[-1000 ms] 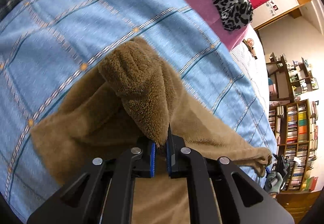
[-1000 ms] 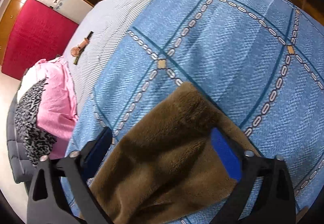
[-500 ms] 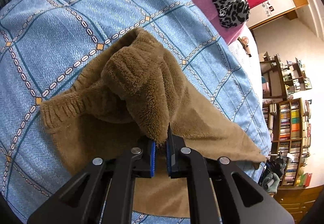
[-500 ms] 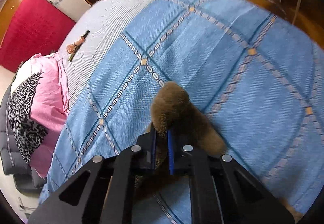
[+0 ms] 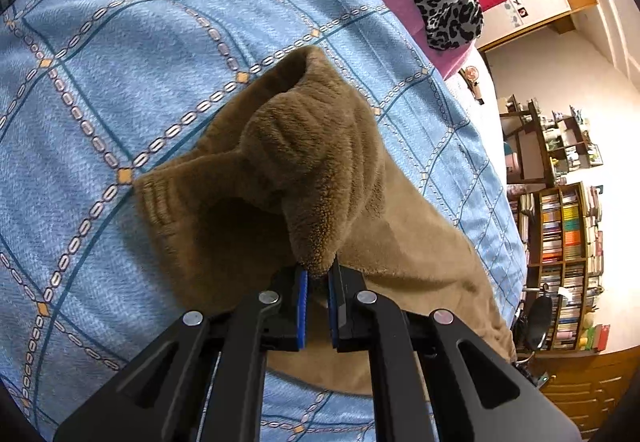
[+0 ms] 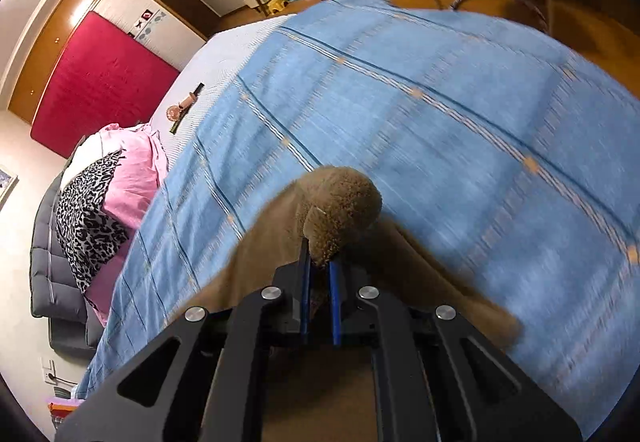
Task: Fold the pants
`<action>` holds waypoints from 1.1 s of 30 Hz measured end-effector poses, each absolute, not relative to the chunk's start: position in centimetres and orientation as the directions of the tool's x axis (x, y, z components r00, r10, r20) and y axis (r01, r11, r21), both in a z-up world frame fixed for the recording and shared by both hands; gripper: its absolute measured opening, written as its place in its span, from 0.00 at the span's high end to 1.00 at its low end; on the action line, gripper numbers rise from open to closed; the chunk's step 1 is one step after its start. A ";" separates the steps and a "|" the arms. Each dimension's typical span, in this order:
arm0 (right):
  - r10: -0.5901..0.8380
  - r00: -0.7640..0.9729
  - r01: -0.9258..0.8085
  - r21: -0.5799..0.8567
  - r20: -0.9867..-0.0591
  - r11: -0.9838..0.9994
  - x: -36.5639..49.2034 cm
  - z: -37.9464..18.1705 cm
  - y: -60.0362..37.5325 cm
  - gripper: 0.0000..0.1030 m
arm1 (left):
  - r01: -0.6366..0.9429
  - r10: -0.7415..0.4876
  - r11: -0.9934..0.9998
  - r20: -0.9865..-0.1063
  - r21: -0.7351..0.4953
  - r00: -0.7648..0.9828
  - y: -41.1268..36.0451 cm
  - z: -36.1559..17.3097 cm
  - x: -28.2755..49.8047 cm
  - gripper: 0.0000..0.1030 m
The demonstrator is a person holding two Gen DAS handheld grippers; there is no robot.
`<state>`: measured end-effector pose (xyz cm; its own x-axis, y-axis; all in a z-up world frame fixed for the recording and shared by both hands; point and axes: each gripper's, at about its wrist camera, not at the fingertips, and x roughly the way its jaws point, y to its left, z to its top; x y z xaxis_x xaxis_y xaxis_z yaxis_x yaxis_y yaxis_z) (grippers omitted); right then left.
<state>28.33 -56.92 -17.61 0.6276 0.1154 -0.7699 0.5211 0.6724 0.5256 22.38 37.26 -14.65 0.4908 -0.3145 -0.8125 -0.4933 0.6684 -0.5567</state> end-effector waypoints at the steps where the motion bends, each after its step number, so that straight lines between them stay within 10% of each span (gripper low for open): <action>1: 0.114 0.624 0.528 0.525 -0.773 0.667 27.6 -18.0 -56.9 0.93 | -0.494 -0.319 0.665 -0.811 -0.561 0.491 37.4 -14.8 22.3 0.93; 7: 0.186 0.645 0.516 0.601 -0.742 0.610 25.9 -20.1 -57.2 0.90 | -0.478 -0.332 0.663 -0.799 -0.576 0.502 37.8 -14.8 22.5 0.93; 11: 0.193 0.687 0.516 0.658 -0.700 0.548 26.2 -21.0 -57.8 0.25 | -0.466 -0.341 0.675 -0.802 -0.572 0.490 37.3 -15.2 23.1 0.93; 14: 0.179 0.689 0.533 0.659 -0.702 0.531 26.7 -21.4 -58.2 0.28 | -0.465 -0.341 0.679 -0.805 -0.568 0.485 37.1 -15.3 23.2 0.93; 18: 0.113 0.619 0.589 0.554 -0.777 0.588 28.3 -21.3 -58.0 0.89 | -0.466 -0.330 0.687 -0.811 -0.557 0.484 37.3 -14.9 24.0 0.94; 33: 0.050 0.641 0.552 0.506 -0.765 0.662 21.8 -16.0 -58.9 0.92 | -0.373 -0.274 0.779 -0.809 -0.504 0.519 38.2 -11.2 21.9 0.94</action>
